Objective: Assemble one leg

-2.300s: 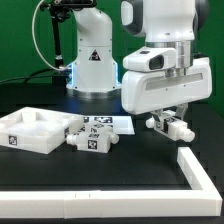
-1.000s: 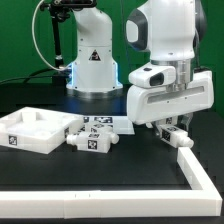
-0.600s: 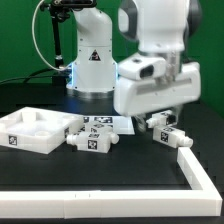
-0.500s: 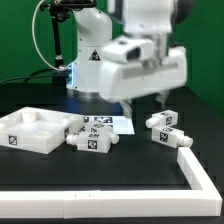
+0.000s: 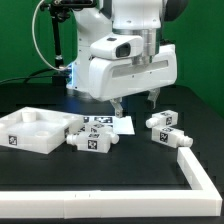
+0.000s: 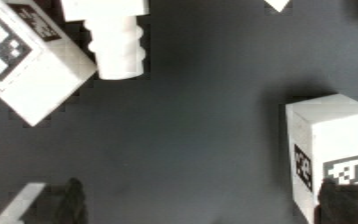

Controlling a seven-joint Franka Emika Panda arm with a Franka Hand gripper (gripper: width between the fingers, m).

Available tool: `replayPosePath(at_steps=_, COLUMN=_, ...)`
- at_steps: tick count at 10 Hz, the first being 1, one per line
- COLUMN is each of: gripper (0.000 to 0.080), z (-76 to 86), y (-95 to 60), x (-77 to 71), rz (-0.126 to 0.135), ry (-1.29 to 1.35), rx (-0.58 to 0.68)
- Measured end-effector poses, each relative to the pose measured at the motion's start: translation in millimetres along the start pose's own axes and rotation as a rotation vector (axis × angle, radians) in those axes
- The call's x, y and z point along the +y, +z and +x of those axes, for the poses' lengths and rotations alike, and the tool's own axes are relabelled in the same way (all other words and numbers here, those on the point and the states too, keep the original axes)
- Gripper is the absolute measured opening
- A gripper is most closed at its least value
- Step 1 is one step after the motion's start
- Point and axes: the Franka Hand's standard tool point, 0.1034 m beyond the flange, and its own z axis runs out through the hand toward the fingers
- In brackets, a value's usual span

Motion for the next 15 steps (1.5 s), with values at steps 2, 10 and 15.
replayPosePath(at_steps=2, gripper=0.0648, z=-13.6, y=-2.4, x=22.5, rz=0.001, ry=-0.136, rx=-0.015)
replayPosePath(at_steps=10, gripper=0.0648, z=-42.3, y=17.1, x=74.9, rz=-0.004, ry=-0.399, rx=-0.017)
replayPosePath(at_steps=15, gripper=0.0648, z=-56.1, y=33.6, x=99.4, rz=0.014, ry=-0.462, rx=-0.031)
